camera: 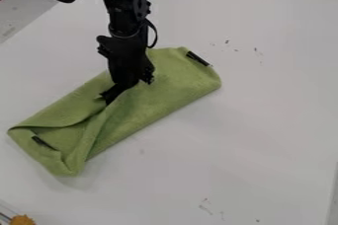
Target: Unfold the cloth from right to left
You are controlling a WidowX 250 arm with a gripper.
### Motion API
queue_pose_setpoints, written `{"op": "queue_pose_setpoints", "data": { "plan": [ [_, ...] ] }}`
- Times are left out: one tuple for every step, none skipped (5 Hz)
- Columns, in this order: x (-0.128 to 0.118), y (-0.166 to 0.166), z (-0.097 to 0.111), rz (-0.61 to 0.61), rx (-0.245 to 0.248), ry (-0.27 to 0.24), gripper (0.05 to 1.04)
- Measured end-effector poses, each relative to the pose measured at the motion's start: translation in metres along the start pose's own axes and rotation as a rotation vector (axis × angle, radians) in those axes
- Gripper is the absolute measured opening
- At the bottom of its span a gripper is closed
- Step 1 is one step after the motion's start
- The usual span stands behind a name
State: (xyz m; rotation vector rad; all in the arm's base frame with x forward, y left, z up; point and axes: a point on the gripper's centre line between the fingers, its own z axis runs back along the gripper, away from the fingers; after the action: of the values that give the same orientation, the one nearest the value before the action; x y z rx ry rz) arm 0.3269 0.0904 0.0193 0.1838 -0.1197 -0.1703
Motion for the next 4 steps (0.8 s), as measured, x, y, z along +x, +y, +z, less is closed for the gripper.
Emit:
{"op": "queue_pose_setpoints", "data": {
  "plan": [
    [0.012,0.025,0.019,-0.035,0.066,0.023,0.086],
    [0.020,0.076,0.032,-0.029,0.146,-0.008,0.058],
    [0.015,0.102,0.007,-0.008,0.113,-0.004,0.071],
    [0.004,0.125,-0.021,0.039,0.098,-0.026,0.139]
  ]
}}
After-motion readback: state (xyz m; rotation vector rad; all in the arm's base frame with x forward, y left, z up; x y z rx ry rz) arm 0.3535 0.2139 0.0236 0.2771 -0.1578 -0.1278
